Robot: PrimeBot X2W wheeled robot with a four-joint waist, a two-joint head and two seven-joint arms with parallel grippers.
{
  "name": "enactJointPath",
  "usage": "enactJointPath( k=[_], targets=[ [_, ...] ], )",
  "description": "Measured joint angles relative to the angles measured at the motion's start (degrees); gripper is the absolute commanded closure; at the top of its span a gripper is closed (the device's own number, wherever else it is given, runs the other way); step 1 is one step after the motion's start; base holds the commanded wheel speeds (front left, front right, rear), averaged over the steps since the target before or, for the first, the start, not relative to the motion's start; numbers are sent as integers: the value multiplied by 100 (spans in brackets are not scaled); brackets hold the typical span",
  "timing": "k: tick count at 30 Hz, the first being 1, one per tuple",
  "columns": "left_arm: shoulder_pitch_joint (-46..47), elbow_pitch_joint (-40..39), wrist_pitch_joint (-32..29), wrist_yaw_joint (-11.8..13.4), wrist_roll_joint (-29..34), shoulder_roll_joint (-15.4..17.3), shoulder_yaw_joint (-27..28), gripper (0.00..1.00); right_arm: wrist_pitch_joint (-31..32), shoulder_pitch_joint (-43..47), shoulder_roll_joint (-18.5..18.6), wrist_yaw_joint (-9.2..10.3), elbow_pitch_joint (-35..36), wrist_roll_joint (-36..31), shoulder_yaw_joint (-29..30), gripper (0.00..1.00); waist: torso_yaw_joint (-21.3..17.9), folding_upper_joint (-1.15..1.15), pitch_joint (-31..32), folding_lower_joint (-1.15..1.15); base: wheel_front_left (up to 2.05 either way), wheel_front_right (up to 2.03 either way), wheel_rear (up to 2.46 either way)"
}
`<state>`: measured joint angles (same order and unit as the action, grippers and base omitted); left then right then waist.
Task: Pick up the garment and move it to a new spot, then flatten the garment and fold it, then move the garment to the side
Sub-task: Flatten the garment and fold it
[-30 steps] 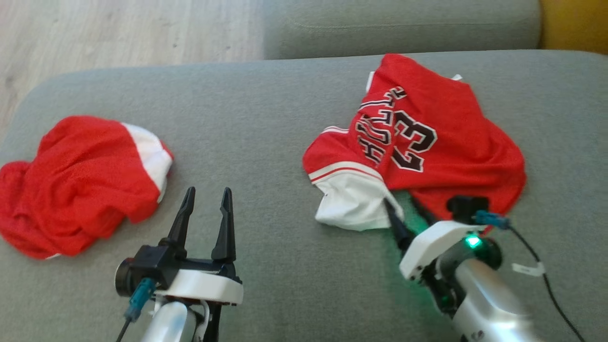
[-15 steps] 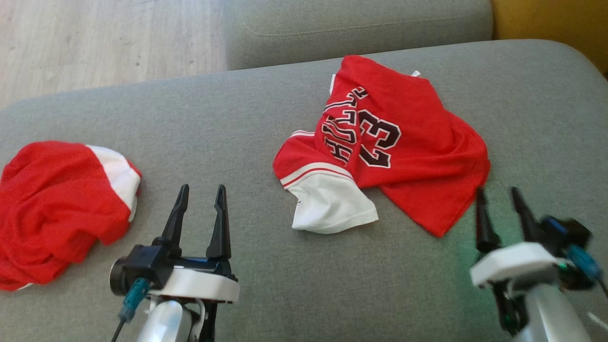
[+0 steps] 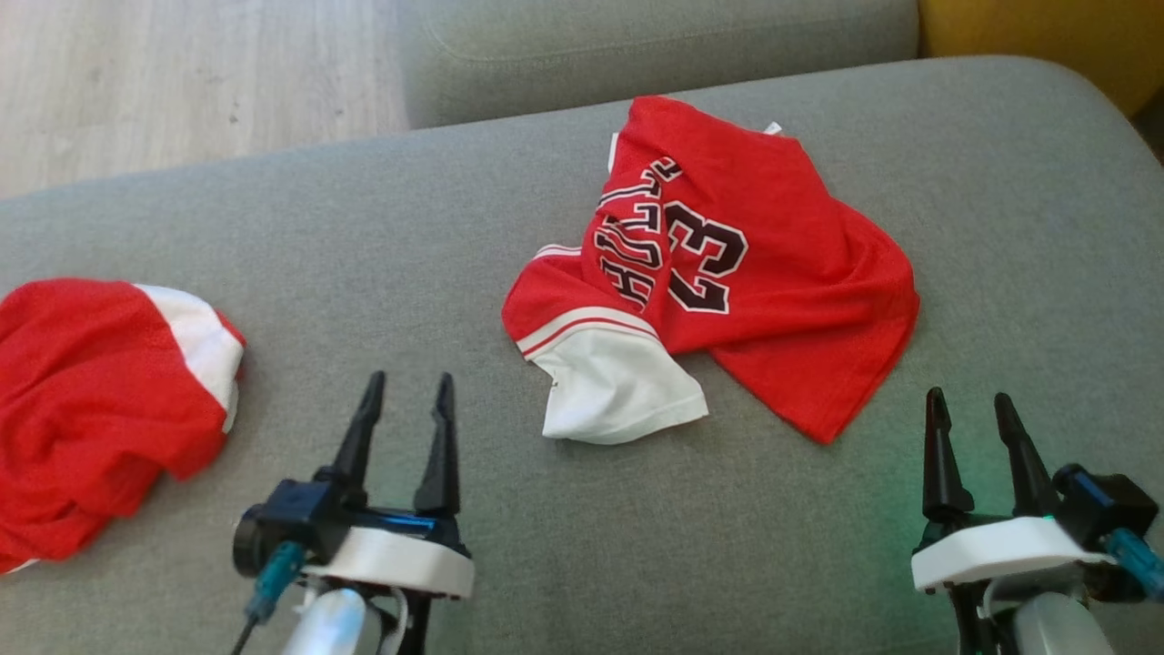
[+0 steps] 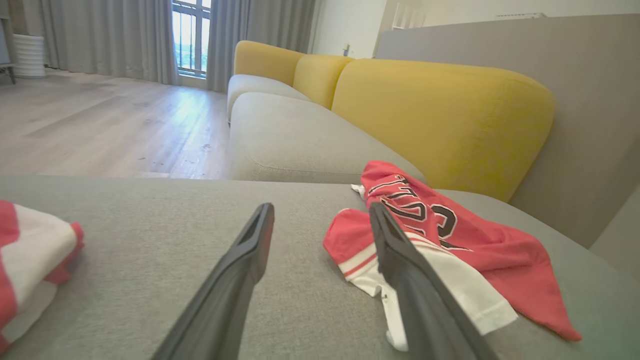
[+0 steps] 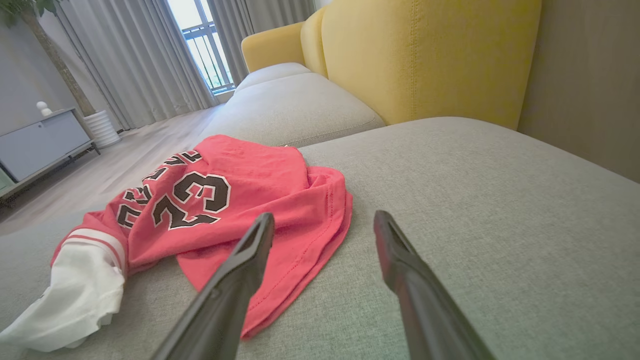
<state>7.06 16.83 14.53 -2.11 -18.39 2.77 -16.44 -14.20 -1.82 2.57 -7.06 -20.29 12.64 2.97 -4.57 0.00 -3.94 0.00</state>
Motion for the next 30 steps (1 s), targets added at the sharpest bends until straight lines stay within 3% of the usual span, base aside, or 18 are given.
enactJointPath(
  k=[5,17,30],
  targets=[
    [214,447,-45,-44,-110,1,-358,0,-1,-71,0,0,5,-1,83,0,-73,0,-178,0,0,0,0],
    [1028,1473,-1203,-254,-688,-1,-1262,0,-2,-347,0,0,2,97,56,0,-313,0,-671,1,0,0,0],
    [1288,1713,-1355,-349,-786,-1,-1534,0,-18,-385,0,0,7,198,-18,0,-471,0,-804,1,0,0,0]
  ],
)
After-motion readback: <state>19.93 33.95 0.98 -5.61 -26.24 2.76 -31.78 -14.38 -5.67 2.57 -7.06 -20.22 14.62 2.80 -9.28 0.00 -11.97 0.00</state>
